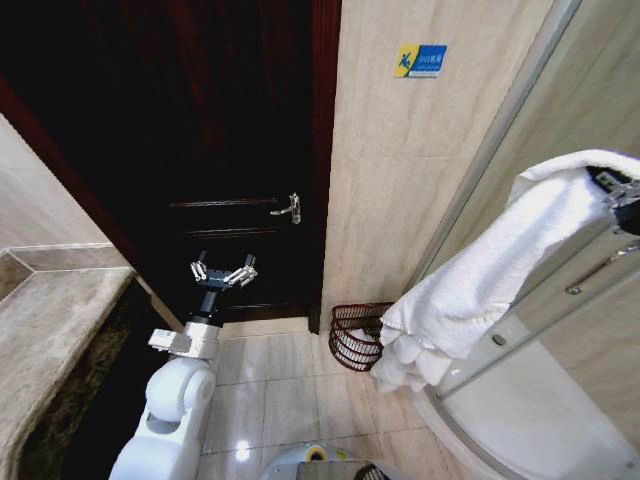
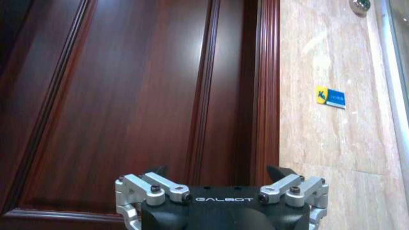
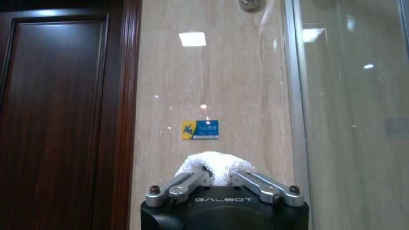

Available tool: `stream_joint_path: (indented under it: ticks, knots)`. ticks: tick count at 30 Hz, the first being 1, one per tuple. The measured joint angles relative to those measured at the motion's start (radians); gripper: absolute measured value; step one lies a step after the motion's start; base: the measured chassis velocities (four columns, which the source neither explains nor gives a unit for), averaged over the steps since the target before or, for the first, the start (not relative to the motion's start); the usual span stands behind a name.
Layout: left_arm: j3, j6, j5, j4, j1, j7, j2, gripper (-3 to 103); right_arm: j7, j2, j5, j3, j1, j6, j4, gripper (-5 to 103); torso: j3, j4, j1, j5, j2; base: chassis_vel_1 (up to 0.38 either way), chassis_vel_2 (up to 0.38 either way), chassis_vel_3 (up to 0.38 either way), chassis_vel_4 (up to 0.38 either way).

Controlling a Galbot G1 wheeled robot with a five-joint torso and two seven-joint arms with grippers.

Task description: Discard the used towel into the hamper.

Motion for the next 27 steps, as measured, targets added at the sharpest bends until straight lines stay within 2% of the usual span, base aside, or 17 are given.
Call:
stream_joint_path:
  ticks: [3, 7, 12, 19, 27]
  knots:
    - [-0.001, 0.001, -0.001, -0.001, 0.003, -0.002, 0.001, 100, 0.004, -0.012, 0.006, 0.001, 0.001, 0.0, 0.0, 2, 0.0, 0.0, 0.0, 0.0, 0.0, 0.0, 0.0, 0.0, 0.0]
    - [-0.004, 0.04, 0.0, -0.023, 0.006, -0.007, 0.003, 100, 0.017, -0.045, 0.019, 0.007, 0.011, -0.003, 0.0, 2, 0.0, 0.0003, 0.0, -0.0001, 0.0, 0.0, 0.0, 0.0, 0.0]
    - [-0.005, 0.044, 0.0, -0.027, 0.0, -0.012, 0.007, 100, 0.019, -0.05, 0.022, 0.009, 0.012, -0.004, 0.0, 2, 0.001, 0.0003, 0.001, 0.0, 0.002, 0.0, 0.0, 0.0, 0.0]
    - [-0.009, 0.032, 0.006, -0.027, 0.007, -0.018, 0.009, 100, 0.016, -0.035, 0.022, 0.018, 0.002, -0.005, 0.0, 2, 0.021, 0.0001, 0.02, 0.0002, 0.042, 0.0, 0.0, 0.0, 0.0]
    - [-0.015, 0.031, 0.007, -0.025, 0.006, -0.018, 0.01, 100, 0.019, -0.08, 0.037, 0.031, 0.01, -0.002, 0.0, 2, 0.05, 0.0002, 0.046, -0.0001, 0.096, 0.0, 0.0, 0.0, 0.0]
